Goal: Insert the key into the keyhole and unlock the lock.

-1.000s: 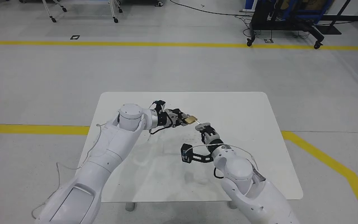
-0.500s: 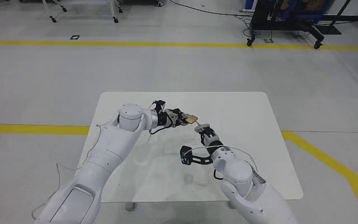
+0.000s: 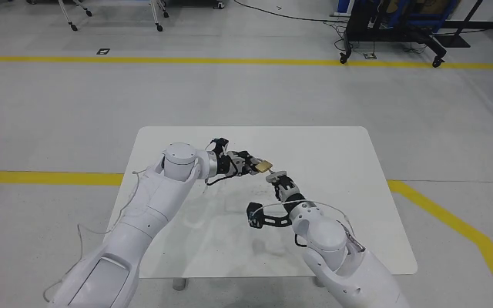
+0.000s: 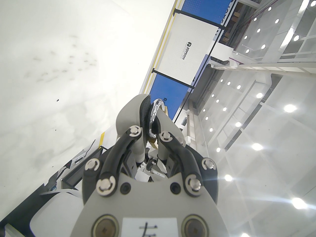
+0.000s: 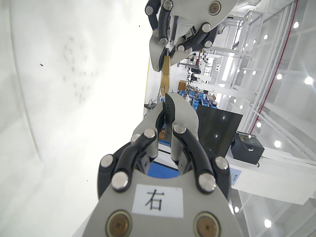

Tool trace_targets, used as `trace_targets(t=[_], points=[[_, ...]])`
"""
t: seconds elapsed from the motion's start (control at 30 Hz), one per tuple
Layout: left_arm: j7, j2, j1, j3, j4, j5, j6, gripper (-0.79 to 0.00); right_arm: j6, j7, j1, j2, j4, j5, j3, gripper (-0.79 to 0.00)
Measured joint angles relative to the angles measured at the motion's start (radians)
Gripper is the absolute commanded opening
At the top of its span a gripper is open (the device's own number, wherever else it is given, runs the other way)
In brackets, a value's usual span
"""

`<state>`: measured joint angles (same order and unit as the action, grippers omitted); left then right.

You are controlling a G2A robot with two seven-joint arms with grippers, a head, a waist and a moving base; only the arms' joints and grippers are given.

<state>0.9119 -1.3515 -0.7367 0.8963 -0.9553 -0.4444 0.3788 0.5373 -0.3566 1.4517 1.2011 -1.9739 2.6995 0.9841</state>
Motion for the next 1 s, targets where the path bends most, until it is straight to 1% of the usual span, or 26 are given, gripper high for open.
trace_targets(t=[0.13, 0.4, 0.73, 0.77, 0.8, 0.83, 1.0], points=[[0.004, 0.0, 0.0, 0.001, 0.0, 0.002, -0.005, -0.785, 0.011, 0.02, -0.001, 0.0, -0.002, 0.001, 0.003, -0.785], [0.01, 0.0, -0.001, 0.0, -0.003, 0.011, -0.009, -0.785, 0.004, 0.005, -0.005, 0.006, 0.007, 0.022, -0.004, -0.785], [0.033, 0.002, -0.004, 0.006, -0.002, 0.001, -0.016, -0.785, -0.01, -0.008, -0.037, 0.023, 0.042, -0.014, -0.024, -0.785], [0.036, 0.002, -0.005, 0.009, -0.001, -0.004, -0.017, -0.785, -0.013, -0.006, -0.038, 0.024, 0.044, -0.024, -0.021, -0.656], [0.04, 0.002, -0.005, 0.013, 0.0, -0.011, -0.018, -0.785, -0.015, -0.003, -0.038, 0.025, 0.044, -0.035, -0.018, -0.397], [0.044, 0.003, -0.006, 0.019, 0.001, -0.022, -0.02, -0.785, -0.021, 0.002, -0.036, 0.026, 0.042, -0.05, -0.011, 0.0], [0.047, 0.004, -0.008, 0.025, 0.002, -0.029, -0.022, -0.785, -0.059, 0.037, -0.013, 0.025, 0.018, -0.116, 0.032, 0.0]])
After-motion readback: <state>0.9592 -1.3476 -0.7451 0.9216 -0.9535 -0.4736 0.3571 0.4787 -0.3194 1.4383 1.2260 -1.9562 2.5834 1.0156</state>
